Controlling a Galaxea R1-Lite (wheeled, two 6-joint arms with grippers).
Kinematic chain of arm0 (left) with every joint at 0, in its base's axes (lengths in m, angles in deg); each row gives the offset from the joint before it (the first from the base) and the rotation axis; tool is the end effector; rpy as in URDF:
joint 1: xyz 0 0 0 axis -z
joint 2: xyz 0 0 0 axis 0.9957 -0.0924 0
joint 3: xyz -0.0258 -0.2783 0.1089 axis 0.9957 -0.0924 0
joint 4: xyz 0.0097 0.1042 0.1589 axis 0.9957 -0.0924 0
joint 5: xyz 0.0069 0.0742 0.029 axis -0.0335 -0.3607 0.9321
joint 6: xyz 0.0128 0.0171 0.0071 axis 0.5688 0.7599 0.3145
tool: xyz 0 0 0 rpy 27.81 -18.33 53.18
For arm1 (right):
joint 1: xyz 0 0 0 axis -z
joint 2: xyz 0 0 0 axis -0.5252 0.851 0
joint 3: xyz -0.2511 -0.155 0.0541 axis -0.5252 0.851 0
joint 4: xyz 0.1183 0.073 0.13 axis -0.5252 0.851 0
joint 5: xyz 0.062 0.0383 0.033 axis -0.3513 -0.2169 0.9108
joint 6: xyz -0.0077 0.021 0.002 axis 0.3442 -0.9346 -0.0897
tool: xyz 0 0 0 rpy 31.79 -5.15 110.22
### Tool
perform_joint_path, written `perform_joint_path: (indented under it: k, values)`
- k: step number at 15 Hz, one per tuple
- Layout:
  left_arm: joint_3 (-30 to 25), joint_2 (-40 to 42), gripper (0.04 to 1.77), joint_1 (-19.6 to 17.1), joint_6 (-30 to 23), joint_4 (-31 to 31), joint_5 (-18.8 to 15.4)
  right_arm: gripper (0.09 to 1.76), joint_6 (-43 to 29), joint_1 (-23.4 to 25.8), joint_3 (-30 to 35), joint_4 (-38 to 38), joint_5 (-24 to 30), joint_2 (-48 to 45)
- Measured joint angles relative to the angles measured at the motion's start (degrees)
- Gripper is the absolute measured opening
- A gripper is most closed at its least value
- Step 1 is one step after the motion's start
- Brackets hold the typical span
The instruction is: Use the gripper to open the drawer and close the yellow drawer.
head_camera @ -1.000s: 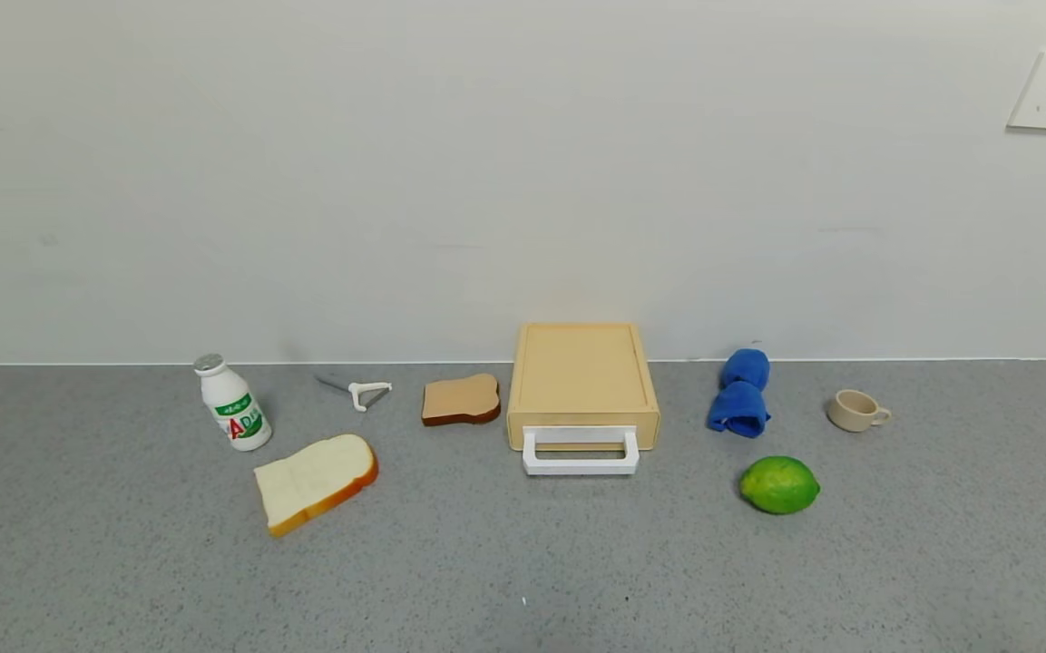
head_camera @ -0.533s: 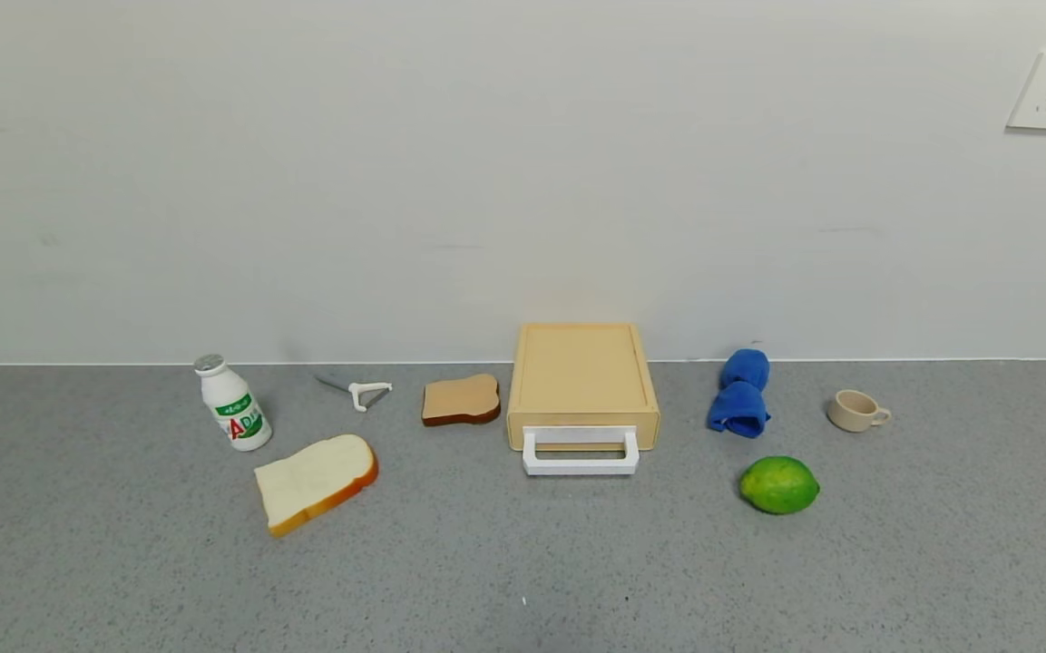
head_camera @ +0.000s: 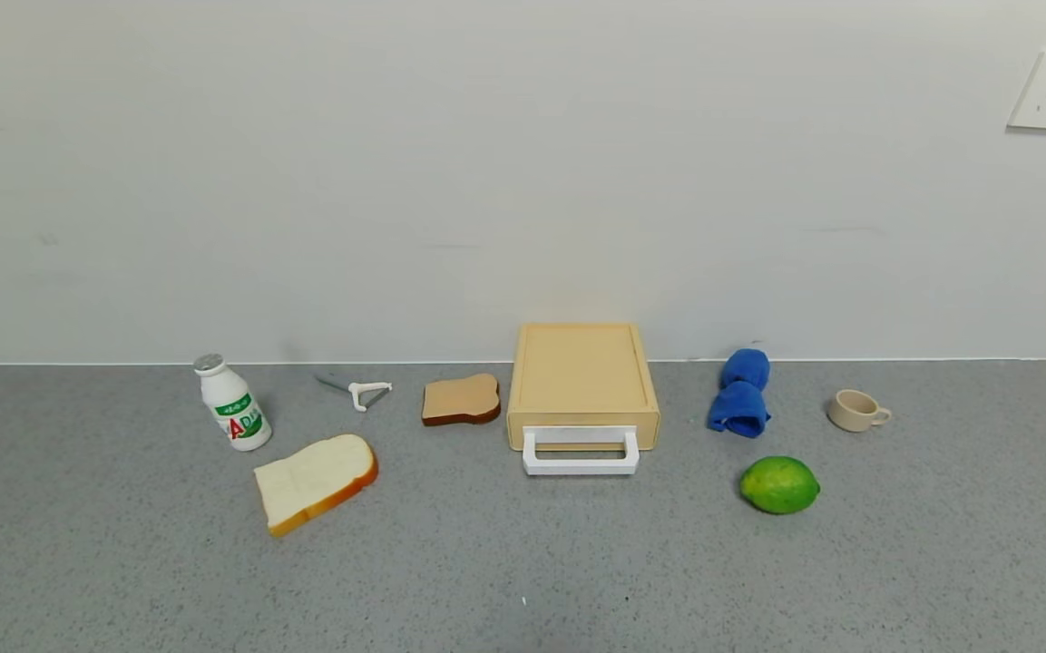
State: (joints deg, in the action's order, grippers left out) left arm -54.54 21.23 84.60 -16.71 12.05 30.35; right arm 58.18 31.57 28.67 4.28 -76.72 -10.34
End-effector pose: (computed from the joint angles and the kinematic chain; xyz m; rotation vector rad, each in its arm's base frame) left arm -0.0228 0.0001 0.0756 0.0032 0.0004 0.0122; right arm -0.0248 0.0002 0.0831 -0.0441 -0.0312 0.0140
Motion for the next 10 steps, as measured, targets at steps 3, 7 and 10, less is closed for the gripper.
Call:
perform_joint_path:
  k: [3,7,10]
  values:
    - [0.0,0.0,1.72,0.0,0.0,0.0,0.0,1.7,-3.1,0.0,1.2,0.4,-1.0,0.0]
    - [0.0,0.0,1.72,0.0,0.0,0.0,0.0,1.7,-3.6,0.0,1.4,0.3,-1.0,0.0]
    - [0.0,0.0,1.72,0.0,0.0,0.0,0.0,1.7,-3.7,0.0,1.4,0.3,-1.0,0.0]
